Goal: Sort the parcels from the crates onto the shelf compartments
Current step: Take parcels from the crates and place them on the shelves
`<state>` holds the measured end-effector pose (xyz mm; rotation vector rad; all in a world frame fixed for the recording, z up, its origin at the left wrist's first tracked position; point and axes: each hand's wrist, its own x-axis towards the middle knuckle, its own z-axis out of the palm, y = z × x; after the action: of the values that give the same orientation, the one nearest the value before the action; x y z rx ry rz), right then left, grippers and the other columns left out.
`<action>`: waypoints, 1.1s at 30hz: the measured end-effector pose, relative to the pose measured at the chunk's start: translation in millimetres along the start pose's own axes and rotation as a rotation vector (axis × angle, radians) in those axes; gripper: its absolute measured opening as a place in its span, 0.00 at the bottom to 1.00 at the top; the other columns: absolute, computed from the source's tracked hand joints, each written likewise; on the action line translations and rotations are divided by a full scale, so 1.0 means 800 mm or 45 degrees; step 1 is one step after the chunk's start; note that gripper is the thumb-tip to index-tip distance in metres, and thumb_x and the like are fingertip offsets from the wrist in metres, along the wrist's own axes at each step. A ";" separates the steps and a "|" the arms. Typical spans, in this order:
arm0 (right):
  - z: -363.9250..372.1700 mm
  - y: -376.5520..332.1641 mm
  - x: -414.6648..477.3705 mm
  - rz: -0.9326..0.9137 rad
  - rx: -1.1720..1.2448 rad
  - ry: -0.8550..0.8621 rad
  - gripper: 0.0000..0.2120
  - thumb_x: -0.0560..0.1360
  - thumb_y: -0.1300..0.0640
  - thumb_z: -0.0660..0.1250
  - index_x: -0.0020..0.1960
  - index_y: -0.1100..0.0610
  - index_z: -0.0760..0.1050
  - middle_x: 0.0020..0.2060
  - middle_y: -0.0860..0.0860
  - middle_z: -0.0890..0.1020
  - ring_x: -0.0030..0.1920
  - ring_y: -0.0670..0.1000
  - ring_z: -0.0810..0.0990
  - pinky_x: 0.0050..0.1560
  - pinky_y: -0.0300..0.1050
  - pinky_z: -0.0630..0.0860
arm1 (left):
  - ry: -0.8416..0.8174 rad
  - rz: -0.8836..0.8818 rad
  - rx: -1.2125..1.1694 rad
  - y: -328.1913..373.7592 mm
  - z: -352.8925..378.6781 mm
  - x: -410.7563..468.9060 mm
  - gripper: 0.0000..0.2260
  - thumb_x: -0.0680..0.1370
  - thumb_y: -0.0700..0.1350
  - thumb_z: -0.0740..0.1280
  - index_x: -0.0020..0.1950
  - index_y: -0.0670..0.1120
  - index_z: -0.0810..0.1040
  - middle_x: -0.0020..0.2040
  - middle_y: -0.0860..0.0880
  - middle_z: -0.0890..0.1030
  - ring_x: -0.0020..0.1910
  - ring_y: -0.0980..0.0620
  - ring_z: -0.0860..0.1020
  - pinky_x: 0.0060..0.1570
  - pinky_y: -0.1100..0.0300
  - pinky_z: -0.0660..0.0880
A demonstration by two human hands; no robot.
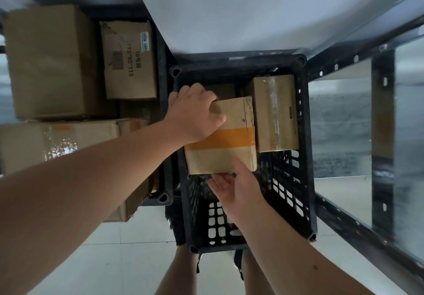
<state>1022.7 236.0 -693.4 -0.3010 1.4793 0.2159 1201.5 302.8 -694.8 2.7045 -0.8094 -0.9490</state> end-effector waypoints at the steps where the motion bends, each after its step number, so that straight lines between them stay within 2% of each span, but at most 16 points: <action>1: -0.001 0.000 -0.012 -0.013 -0.030 0.022 0.19 0.82 0.53 0.72 0.70 0.55 0.72 0.63 0.61 0.81 0.62 0.60 0.82 0.70 0.63 0.76 | 0.026 0.007 -0.075 0.001 -0.007 -0.013 0.25 0.79 0.65 0.64 0.71 0.53 0.74 0.63 0.51 0.74 0.64 0.47 0.72 0.68 0.44 0.66; 2: -0.001 -0.001 -0.026 -0.026 -0.051 0.034 0.17 0.82 0.53 0.72 0.67 0.55 0.72 0.63 0.61 0.81 0.61 0.60 0.82 0.69 0.62 0.77 | 0.039 0.003 -0.175 0.003 -0.016 -0.025 0.23 0.79 0.64 0.65 0.69 0.53 0.74 0.61 0.53 0.75 0.62 0.49 0.74 0.66 0.46 0.69; 4: -0.001 -0.002 -0.048 -0.047 -0.074 0.037 0.15 0.81 0.53 0.73 0.65 0.55 0.74 0.62 0.60 0.81 0.61 0.59 0.82 0.67 0.60 0.78 | 0.024 -0.071 -0.414 0.006 -0.034 -0.048 0.19 0.79 0.61 0.68 0.66 0.55 0.74 0.54 0.58 0.77 0.53 0.55 0.78 0.54 0.54 0.75; 6: -0.001 -0.004 -0.071 -0.081 -0.086 0.026 0.18 0.80 0.53 0.74 0.66 0.54 0.74 0.63 0.59 0.81 0.62 0.59 0.82 0.68 0.60 0.78 | 0.027 -0.169 -0.527 0.006 -0.049 -0.069 0.16 0.79 0.61 0.69 0.64 0.58 0.73 0.51 0.60 0.78 0.47 0.59 0.79 0.41 0.60 0.76; 7: 0.000 -0.007 -0.083 -0.109 -0.113 0.025 0.18 0.80 0.54 0.75 0.67 0.53 0.74 0.63 0.58 0.82 0.63 0.59 0.82 0.69 0.60 0.78 | 0.055 -0.193 -0.541 0.004 -0.056 -0.081 0.16 0.79 0.61 0.69 0.63 0.59 0.73 0.51 0.60 0.78 0.47 0.59 0.79 0.39 0.60 0.76; 10: 0.001 -0.020 -0.121 -0.233 -0.298 0.006 0.13 0.81 0.55 0.73 0.63 0.49 0.76 0.62 0.55 0.83 0.62 0.56 0.83 0.70 0.58 0.78 | 0.122 -0.200 -0.585 0.001 -0.078 -0.115 0.23 0.78 0.63 0.66 0.71 0.58 0.73 0.56 0.58 0.80 0.52 0.56 0.80 0.46 0.54 0.79; 12: 0.003 -0.032 -0.148 -0.359 -0.448 -0.023 0.08 0.81 0.52 0.72 0.58 0.43 0.76 0.61 0.52 0.84 0.61 0.55 0.83 0.66 0.56 0.80 | 0.116 -0.261 -0.750 0.002 -0.093 -0.137 0.25 0.78 0.64 0.66 0.73 0.60 0.73 0.58 0.58 0.81 0.55 0.55 0.81 0.48 0.54 0.79; 15: 0.010 -0.053 -0.192 -0.618 -0.785 -0.044 0.05 0.80 0.42 0.67 0.55 0.37 0.75 0.56 0.48 0.84 0.58 0.52 0.82 0.61 0.58 0.81 | 0.097 -0.381 -1.032 0.017 -0.119 -0.178 0.13 0.82 0.54 0.69 0.66 0.62 0.74 0.55 0.62 0.82 0.54 0.58 0.81 0.46 0.60 0.75; 17: 0.014 -0.069 -0.218 -0.753 -0.950 -0.093 0.12 0.80 0.41 0.65 0.62 0.40 0.76 0.53 0.47 0.84 0.55 0.53 0.82 0.59 0.58 0.82 | 0.121 -0.424 -1.161 0.036 -0.135 -0.207 0.09 0.83 0.51 0.68 0.62 0.62 0.75 0.55 0.61 0.82 0.55 0.60 0.80 0.46 0.63 0.73; 18: 0.016 -0.078 -0.233 -0.809 -1.009 -0.113 0.14 0.81 0.42 0.65 0.65 0.42 0.76 0.52 0.46 0.84 0.54 0.52 0.82 0.55 0.53 0.82 | 0.150 -0.440 -1.205 0.045 -0.142 -0.221 0.08 0.83 0.51 0.68 0.62 0.61 0.76 0.56 0.61 0.83 0.56 0.61 0.80 0.47 0.64 0.73; 21: 0.015 -0.106 -0.285 -0.952 -1.105 -0.183 0.11 0.84 0.49 0.65 0.65 0.46 0.77 0.49 0.45 0.83 0.45 0.44 0.80 0.42 0.38 0.76 | 0.246 -0.512 -1.308 0.075 -0.159 -0.262 0.06 0.82 0.54 0.69 0.59 0.60 0.79 0.58 0.61 0.83 0.59 0.58 0.80 0.60 0.54 0.76; 24: 0.006 -0.127 -0.342 -1.043 -1.183 -0.191 0.09 0.83 0.49 0.67 0.63 0.41 0.75 0.52 0.42 0.84 0.50 0.43 0.82 0.46 0.40 0.75 | 0.295 -0.548 -1.446 0.112 -0.189 -0.301 0.05 0.81 0.54 0.70 0.57 0.62 0.80 0.60 0.60 0.84 0.62 0.55 0.81 0.67 0.42 0.76; 26: -0.006 -0.135 -0.380 -1.065 -1.186 -0.189 0.08 0.83 0.49 0.67 0.61 0.40 0.76 0.50 0.42 0.85 0.49 0.44 0.82 0.44 0.39 0.76 | 0.340 -0.516 -1.481 0.139 -0.212 -0.327 0.06 0.81 0.53 0.71 0.58 0.60 0.81 0.60 0.59 0.84 0.63 0.55 0.81 0.69 0.41 0.75; 29: -0.022 -0.141 -0.451 -1.150 -1.155 -0.188 0.08 0.83 0.50 0.66 0.62 0.44 0.79 0.41 0.36 0.84 0.40 0.42 0.78 0.37 0.32 0.73 | 0.419 -0.479 -1.533 0.181 -0.255 -0.373 0.05 0.81 0.49 0.70 0.57 0.55 0.81 0.59 0.56 0.84 0.62 0.55 0.81 0.70 0.45 0.75; 31: -0.032 -0.141 -0.495 -1.189 -1.126 -0.171 0.11 0.83 0.50 0.67 0.65 0.45 0.80 0.45 0.36 0.84 0.45 0.40 0.80 0.44 0.36 0.75 | 0.375 -0.468 -1.568 0.204 -0.288 -0.405 0.06 0.82 0.48 0.70 0.57 0.58 0.80 0.59 0.55 0.84 0.61 0.53 0.81 0.69 0.44 0.75; 33: -0.045 -0.130 -0.546 -1.201 -1.113 -0.148 0.14 0.83 0.49 0.67 0.67 0.48 0.80 0.54 0.41 0.84 0.56 0.45 0.81 0.54 0.42 0.73 | 0.359 -0.486 -1.602 0.225 -0.323 -0.450 0.09 0.82 0.48 0.69 0.56 0.63 0.79 0.57 0.55 0.84 0.60 0.51 0.81 0.68 0.42 0.76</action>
<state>986.5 143.9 -253.6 -1.6051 0.9179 0.0938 1048.0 340.7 -242.9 1.7596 0.3374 -0.7104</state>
